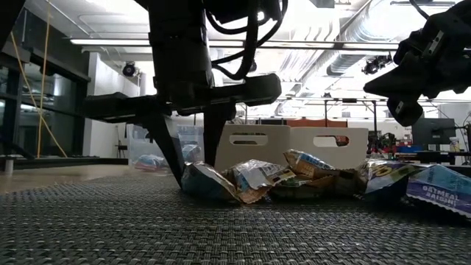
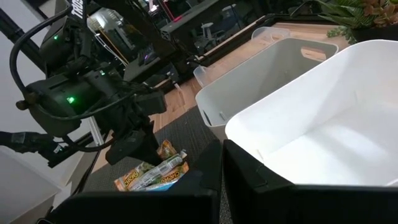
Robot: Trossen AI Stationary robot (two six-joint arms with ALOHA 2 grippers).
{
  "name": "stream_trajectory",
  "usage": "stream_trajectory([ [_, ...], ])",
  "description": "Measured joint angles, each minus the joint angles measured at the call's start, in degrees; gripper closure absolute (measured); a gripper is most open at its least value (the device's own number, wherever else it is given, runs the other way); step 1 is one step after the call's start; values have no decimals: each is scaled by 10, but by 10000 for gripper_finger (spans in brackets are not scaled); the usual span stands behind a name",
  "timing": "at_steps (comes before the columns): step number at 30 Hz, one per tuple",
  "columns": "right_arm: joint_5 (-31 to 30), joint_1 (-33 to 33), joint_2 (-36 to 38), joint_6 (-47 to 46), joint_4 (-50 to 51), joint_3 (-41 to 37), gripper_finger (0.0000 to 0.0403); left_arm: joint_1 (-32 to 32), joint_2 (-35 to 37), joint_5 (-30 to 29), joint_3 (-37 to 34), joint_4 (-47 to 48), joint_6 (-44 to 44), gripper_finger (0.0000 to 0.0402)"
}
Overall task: Pick and place Granola Bars by type
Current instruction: Put the yellow granola bar into the white bin
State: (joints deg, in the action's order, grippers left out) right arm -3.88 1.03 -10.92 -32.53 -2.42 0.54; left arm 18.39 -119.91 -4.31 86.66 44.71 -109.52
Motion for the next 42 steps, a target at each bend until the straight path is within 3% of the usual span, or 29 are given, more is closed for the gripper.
stream_trajectory([
  [9, 0, 0, 0, 0, 0, 0, 402, 0, 29, -31, -1, -3, 15, 315],
  [17, 0, 0, 0, 0, 0, 0, 402, 0, 29, -19, -1, -34, 67, 325],
  [28, 0, 0, 0, 0, 0, 0, 402, 0, 30, 27, -1, -186, 238, 326],
  [42, 0, 0, 0, 0, 0, 0, 402, -2, 37, 15, 0, -324, 307, 326],
])
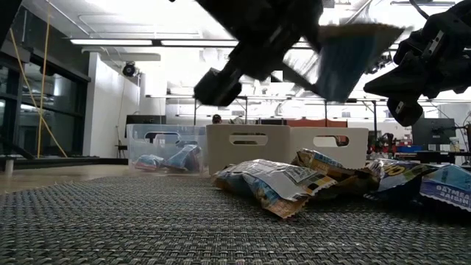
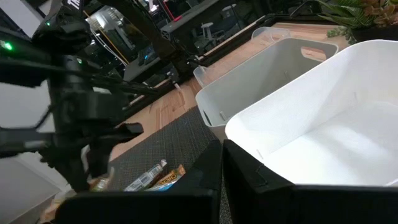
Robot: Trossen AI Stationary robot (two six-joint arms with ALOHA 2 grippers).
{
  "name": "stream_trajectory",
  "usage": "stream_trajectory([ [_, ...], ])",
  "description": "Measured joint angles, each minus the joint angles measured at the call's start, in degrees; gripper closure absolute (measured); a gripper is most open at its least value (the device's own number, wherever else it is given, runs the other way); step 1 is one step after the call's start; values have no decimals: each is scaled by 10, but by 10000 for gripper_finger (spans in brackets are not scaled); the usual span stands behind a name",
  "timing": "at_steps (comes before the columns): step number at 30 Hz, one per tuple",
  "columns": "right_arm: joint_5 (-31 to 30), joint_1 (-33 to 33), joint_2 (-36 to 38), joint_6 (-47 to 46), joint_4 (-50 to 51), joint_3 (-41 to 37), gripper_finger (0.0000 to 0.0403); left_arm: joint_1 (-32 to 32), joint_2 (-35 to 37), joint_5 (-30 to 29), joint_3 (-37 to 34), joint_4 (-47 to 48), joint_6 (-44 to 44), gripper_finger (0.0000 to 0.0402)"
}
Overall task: Pick and place Granola Bars by type
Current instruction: Put the yellow granola bar into the white bin
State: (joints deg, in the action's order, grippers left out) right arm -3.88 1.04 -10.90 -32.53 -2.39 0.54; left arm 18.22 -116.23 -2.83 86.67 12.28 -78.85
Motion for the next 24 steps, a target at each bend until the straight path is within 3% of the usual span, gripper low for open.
stream_trajectory([
  [13, 0, 0, 0, 0, -1, 0, 402, -68, 132, -108, 1, -2, 116, 326],
  [18, 0, 0, 0, 0, -1, 0, 402, -124, 168, -105, 1, -6, 156, 326],
  [24, 0, 0, 0, 0, -1, 0, 402, -201, 160, -30, 1, -28, 180, 326],
])
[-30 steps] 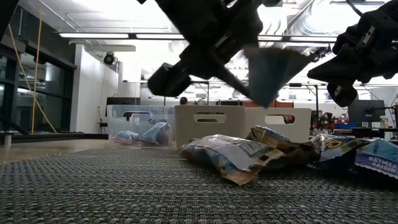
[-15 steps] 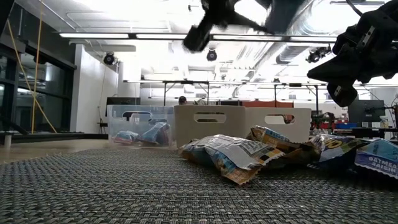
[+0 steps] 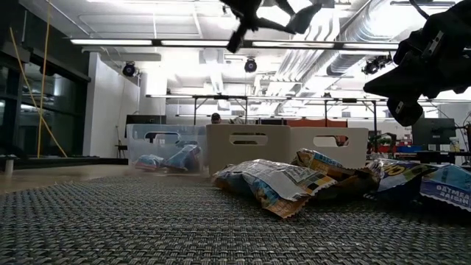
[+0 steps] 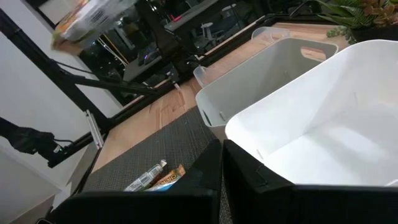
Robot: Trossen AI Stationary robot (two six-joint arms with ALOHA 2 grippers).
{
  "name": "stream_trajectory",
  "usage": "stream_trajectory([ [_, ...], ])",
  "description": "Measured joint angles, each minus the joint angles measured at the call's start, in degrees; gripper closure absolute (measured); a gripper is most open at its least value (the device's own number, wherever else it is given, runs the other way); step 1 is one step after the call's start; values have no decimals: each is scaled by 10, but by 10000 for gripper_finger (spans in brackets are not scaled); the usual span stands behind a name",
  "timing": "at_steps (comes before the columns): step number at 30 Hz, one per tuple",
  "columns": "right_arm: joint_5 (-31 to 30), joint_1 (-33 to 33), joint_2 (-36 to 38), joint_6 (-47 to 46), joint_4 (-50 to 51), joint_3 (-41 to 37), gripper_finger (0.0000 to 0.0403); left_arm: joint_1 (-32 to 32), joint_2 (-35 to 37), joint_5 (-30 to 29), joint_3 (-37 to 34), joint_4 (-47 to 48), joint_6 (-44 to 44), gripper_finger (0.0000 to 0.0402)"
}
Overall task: Pick and place Granola Bars by type
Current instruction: Put the yellow granola bar into the white bin
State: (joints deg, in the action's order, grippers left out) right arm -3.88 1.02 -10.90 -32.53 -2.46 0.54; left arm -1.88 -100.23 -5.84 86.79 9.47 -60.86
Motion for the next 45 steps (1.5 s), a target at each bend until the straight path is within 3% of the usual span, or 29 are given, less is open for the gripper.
stream_trajectory([
  [9, 0, 0, 0, 0, 0, 0, 402, -86, -43, 108, 7, -7, 19, 326],
  [15, 0, 0, 0, 0, 0, 0, 402, -109, -111, 130, 99, 39, 64, 326],
  [22, 0, 0, 0, 0, 0, 0, 402, -121, -204, 116, 241, 186, 108, 326],
  [27, 0, 0, -3, 0, -1, 0, 402, -119, -259, 100, 310, 227, 114, 326],
  [35, 0, 0, -11, 0, 0, 0, 402, -105, -301, 69, 327, 241, 109, 326],
  [45, 0, 0, -10, 0, 0, 0, 402, -92, -304, -1, 327, 293, 140, 326],
])
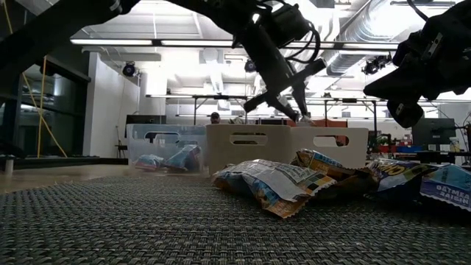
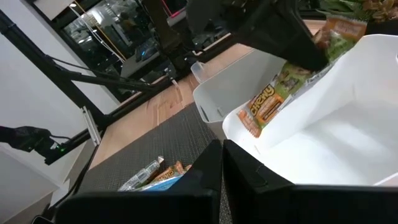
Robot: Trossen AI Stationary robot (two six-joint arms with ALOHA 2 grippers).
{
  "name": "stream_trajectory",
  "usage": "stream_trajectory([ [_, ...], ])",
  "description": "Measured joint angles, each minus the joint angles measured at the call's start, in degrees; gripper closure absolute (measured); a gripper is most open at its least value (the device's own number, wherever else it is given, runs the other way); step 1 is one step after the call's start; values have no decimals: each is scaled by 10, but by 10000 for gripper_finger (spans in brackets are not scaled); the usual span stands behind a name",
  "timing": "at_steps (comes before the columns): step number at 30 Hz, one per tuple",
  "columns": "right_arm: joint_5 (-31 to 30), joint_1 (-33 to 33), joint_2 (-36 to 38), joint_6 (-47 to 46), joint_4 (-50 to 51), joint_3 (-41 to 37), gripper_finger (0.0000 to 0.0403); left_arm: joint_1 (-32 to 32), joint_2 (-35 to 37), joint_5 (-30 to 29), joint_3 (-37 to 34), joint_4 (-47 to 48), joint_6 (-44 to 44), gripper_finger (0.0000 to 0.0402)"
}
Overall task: Pick and place Granola Bars by type
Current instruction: Put the yellow granola bar into the white bin
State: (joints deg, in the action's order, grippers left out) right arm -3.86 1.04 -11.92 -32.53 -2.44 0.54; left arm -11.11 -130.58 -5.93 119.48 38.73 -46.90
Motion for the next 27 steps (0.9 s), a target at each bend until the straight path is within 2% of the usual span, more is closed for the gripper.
stream_trajectory([
  [16, 0, 0, 0, 0, 0, 0, 402, 3, 0, 28, 0, -18, 3, 320],
  [27, 0, 0, 0, 0, 0, 0, 402, 4, 0, 29, 0, -18, 2, 226],
])
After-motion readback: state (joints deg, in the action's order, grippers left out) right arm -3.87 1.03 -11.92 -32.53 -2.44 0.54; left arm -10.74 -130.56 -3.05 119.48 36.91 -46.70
